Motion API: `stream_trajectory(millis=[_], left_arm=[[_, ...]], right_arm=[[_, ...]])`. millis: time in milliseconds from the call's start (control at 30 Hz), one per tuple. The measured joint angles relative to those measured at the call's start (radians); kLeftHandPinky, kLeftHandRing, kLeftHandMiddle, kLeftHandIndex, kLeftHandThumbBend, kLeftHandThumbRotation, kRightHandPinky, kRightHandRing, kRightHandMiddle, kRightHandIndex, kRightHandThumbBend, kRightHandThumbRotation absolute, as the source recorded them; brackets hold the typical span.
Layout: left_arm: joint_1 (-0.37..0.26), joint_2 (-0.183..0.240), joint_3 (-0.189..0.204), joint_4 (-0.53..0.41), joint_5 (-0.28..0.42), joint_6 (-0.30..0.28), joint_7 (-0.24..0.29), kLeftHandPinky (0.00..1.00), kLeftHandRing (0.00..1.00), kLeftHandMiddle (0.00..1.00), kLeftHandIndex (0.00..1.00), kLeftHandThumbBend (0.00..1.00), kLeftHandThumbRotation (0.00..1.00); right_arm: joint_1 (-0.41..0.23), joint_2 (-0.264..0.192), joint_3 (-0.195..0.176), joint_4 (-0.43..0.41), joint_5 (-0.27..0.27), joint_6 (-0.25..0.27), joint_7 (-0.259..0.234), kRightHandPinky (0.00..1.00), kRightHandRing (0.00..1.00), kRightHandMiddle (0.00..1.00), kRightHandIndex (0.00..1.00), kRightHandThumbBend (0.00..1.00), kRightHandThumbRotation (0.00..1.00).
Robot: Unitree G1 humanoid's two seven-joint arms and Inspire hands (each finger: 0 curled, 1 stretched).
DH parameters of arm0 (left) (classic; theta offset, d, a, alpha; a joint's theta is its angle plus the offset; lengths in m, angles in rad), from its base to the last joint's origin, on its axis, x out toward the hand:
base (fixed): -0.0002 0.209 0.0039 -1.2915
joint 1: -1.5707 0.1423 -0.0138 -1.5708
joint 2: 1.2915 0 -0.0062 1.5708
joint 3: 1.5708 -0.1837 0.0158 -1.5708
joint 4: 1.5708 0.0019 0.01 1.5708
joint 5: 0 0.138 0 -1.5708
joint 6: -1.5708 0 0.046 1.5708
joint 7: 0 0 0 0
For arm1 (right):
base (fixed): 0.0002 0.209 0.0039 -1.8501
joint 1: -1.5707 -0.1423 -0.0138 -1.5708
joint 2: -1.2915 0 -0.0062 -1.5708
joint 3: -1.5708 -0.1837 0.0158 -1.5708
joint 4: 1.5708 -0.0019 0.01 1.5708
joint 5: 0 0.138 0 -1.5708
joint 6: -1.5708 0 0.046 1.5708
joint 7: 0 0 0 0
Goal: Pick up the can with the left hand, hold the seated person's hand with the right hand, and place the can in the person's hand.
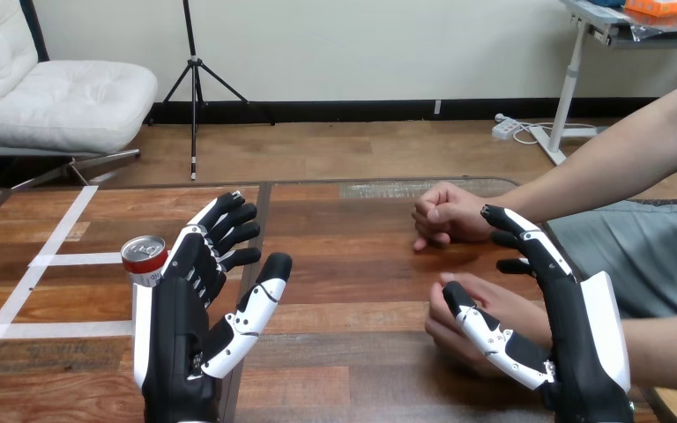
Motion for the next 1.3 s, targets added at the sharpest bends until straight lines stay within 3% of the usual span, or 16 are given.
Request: stream_trajectory(millis=[567, 1300], left_arm=[[0.001, 0.000, 0.000, 0.000, 0.001, 0.000, 0.012, 0.67, 0.75, 0.76, 0.78, 0.61, 0.35], [0.001, -0.001, 0.000, 0.000, 0.001, -0.003, 0.013, 0.68, 0.75, 0.76, 0.78, 0.60, 0.34]], right_arm=[[0.000, 0.000, 0.000, 0.000, 0.002, -0.018, 0.008, 0.71, 0.82, 0.86, 0.84, 0.46, 0.49], [0.000, 0.000, 0.000, 0.000, 0.002, -0.027, 0.010, 0.70, 0.82, 0.86, 0.84, 0.45, 0.54]])
